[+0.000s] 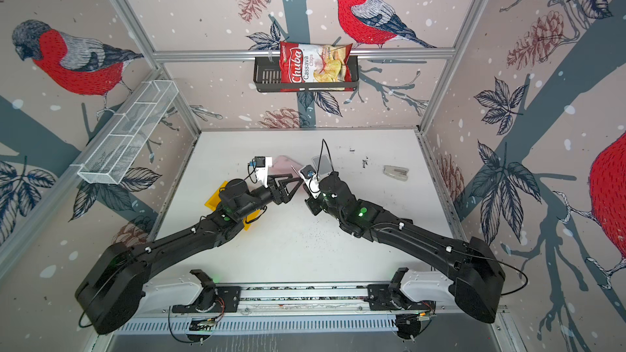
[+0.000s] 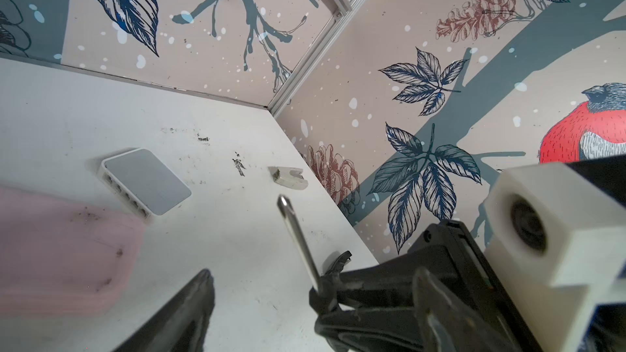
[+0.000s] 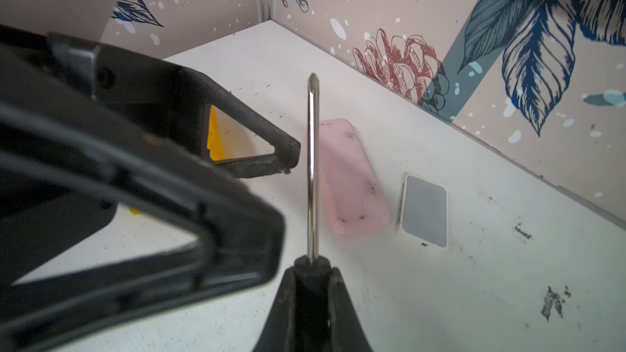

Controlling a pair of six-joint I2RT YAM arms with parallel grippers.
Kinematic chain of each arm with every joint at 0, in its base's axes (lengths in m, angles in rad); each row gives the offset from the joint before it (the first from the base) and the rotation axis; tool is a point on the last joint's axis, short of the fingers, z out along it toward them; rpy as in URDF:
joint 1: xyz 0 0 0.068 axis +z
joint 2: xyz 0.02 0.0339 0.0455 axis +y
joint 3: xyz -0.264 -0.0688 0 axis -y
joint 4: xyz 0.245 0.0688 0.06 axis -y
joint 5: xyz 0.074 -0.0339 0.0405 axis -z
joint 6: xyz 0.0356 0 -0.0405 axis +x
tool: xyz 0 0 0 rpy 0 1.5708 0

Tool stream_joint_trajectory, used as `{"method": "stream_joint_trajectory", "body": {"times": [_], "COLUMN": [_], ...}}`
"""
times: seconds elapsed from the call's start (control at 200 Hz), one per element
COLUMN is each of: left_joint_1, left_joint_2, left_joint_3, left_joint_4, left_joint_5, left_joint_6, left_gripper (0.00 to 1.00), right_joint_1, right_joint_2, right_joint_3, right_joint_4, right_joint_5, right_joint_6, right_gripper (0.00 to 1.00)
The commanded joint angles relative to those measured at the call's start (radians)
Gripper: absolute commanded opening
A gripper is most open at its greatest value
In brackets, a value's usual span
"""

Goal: Put the screwdriver in the bin
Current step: 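Carry the screwdriver toward the left gripper while the left gripper approaches it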

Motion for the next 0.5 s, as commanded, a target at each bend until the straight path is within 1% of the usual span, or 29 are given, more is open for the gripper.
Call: {"method": "stream_joint_trajectory", "body": {"times": [0.0, 0.16, 0.225, 0.27, 0.34, 0.435, 0.495], "left_joint_1": [0.007, 0.03, 0.036, 0.038, 0.04, 0.041, 0.041], "left_joint_2": [0.004, 0.017, 0.016, 0.016, 0.017, 0.017, 0.02], "left_joint_3": [-0.003, -0.033, -0.038, -0.04, -0.043, -0.048, -0.05], "left_joint_4": [0.085, 0.147, 0.159, 0.158, 0.165, 0.179, 0.192], "left_joint_5": [0.022, 0.036, 0.04, 0.041, 0.041, 0.048, 0.055], "left_joint_6": [-0.018, -0.064, -0.074, -0.077, -0.079, -0.084, -0.083], "left_gripper": [0.79, 0.59, 0.51, 0.48, 0.4, 0.32, 0.3], "right_joint_1": [0.015, 0.036, 0.042, 0.045, 0.048, 0.052, 0.052], "right_joint_2": [0.011, 0.015, 0.015, 0.015, 0.015, 0.015, 0.015], "right_joint_3": [0.008, 0.016, 0.014, 0.013, 0.011, 0.013, 0.012], "right_joint_4": [0.082, 0.116, 0.123, 0.124, 0.128, 0.129, 0.126], "right_joint_5": [0.025, 0.05, 0.054, 0.054, 0.053, 0.053, 0.052], "right_joint_6": [-0.052, -0.047, -0.041, -0.04, -0.04, -0.04, -0.043], "right_gripper": [0.0, 0.0, 0.0, 0.0, 0.0, 0.0, 0.0]}}
